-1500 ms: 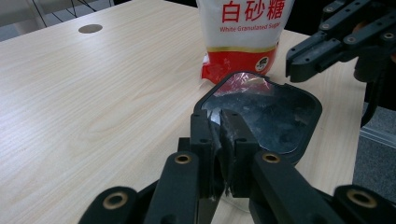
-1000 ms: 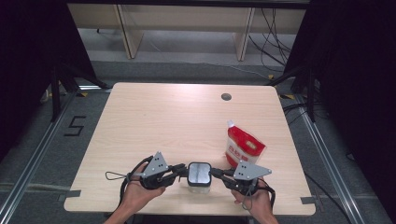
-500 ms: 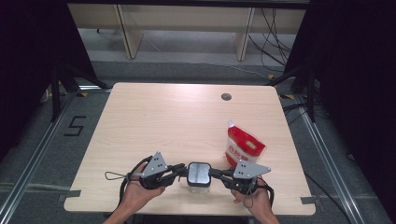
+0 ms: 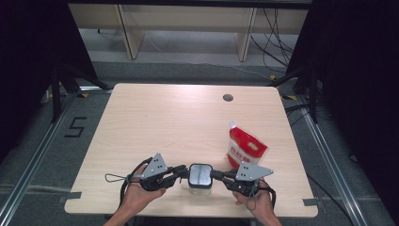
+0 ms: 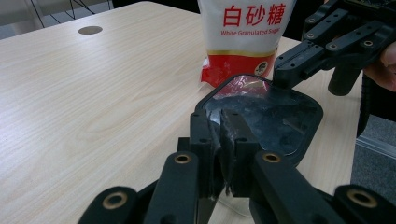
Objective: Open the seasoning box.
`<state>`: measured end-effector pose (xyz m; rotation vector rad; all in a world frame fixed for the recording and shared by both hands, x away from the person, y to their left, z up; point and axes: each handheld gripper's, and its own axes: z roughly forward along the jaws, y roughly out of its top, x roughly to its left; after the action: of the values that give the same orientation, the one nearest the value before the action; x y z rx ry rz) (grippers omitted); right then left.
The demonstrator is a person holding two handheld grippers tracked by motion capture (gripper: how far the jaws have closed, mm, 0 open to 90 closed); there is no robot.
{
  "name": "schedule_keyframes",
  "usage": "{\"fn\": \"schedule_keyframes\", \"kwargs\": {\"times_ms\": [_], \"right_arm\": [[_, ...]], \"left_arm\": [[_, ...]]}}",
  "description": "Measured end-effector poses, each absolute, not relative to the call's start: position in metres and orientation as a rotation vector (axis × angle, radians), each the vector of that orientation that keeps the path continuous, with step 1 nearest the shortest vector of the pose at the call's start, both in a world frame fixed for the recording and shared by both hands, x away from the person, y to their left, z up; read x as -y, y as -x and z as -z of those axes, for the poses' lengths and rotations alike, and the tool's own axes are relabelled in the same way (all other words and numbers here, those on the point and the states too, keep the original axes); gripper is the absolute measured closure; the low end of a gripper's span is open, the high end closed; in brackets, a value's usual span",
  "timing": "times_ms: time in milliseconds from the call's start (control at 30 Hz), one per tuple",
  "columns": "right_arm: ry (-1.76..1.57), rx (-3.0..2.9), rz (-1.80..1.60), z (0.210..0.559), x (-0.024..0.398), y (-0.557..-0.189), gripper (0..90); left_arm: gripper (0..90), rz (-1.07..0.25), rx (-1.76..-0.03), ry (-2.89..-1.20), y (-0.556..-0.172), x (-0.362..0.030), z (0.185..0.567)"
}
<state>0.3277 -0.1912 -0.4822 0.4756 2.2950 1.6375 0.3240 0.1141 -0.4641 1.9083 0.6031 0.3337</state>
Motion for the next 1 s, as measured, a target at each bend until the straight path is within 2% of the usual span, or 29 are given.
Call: {"fn": "schedule_keyframes", "kwargs": {"times_ms": [1000], "right_arm": [[-0.475, -2.312, -1.682, 0.484, 0.195, -0.3311, 90.0]], "left_arm": [[83.9, -0.351, -0.594, -1.895, -0.3217, -0.1137, 0.4661]]}}
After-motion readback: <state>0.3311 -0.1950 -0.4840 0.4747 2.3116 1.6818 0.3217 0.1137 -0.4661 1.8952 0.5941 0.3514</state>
